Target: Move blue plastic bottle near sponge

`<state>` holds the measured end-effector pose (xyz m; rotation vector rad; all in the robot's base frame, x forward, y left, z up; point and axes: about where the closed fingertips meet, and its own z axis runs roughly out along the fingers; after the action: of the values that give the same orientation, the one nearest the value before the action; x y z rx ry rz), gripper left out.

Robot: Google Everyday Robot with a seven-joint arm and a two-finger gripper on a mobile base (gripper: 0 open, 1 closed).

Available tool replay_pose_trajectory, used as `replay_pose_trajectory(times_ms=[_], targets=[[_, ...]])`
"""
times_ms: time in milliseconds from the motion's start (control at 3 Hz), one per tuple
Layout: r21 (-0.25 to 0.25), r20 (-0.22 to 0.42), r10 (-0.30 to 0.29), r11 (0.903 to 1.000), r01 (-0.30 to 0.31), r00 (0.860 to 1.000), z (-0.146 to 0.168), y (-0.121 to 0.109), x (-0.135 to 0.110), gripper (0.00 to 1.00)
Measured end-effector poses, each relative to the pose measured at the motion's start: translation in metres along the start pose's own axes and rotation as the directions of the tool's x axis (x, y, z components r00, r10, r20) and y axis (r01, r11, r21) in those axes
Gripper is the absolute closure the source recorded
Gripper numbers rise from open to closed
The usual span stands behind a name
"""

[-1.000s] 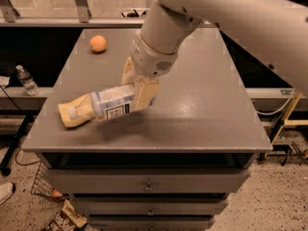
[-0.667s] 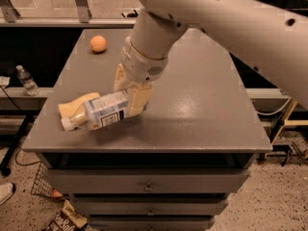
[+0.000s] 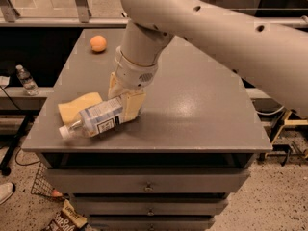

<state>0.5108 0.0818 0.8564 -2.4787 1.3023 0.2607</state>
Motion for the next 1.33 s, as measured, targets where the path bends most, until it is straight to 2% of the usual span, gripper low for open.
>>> replay_pose_trajectory(times_ms=[667, 1333], targets=[[0.001, -0.001, -0.004, 1.0, 0.004, 1.0, 0.0, 0.0004, -0.0021, 0.59], [0.005, -0.001, -0.009, 1.0, 0.009, 1.0, -0.0007, 0.0009, -0.0044, 0.12]])
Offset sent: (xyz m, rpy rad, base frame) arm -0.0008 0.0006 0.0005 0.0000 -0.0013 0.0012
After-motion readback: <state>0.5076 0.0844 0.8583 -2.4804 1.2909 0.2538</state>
